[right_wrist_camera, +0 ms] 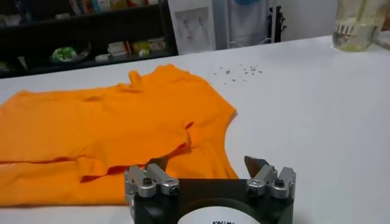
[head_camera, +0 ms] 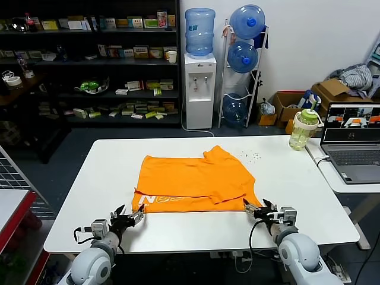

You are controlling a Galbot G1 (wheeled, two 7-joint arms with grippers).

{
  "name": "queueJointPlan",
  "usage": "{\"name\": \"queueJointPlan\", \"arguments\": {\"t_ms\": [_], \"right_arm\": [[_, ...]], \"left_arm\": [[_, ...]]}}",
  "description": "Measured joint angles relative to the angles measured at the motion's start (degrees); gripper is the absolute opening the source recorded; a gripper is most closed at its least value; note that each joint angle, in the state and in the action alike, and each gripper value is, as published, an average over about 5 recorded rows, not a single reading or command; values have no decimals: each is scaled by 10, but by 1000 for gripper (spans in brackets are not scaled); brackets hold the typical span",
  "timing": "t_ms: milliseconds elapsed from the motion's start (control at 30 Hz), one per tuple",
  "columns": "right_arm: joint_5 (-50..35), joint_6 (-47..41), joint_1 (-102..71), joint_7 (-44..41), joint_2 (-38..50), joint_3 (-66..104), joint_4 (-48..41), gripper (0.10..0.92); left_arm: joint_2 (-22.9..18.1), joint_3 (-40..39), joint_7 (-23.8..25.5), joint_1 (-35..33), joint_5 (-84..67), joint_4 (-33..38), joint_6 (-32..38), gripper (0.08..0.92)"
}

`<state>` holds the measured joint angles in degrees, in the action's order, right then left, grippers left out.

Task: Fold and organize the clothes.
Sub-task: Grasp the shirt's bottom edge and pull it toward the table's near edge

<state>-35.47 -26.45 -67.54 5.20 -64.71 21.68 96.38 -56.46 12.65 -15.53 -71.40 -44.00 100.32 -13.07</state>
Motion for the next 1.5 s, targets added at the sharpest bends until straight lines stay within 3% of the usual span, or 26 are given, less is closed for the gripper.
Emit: {"name": "queueJointPlan", "arguments": {"t_ms": [200, 633, 933, 1167, 1500], "right_arm": [[-13, -16, 6, 3, -3, -4, 0, 749], [-40, -37, 3, 18, -2, -1, 6, 377], [-46, -35, -9, 24, 2, 7, 22, 139], [-56, -27, -24, 32, 10, 16, 43, 125], [-85, -28, -74, 50, 29, 39, 104, 125]], "left_arm": [[0, -3, -4, 3, -1, 2, -3, 796], [1, -7, -7, 3, -2, 3, -10, 520], [-1, -8, -12, 3, -2, 7, -9, 262], [0, -5, -14, -1, -2, 15, -8, 95], [15, 15, -24, -21, -15, 41, -8, 90]]}}
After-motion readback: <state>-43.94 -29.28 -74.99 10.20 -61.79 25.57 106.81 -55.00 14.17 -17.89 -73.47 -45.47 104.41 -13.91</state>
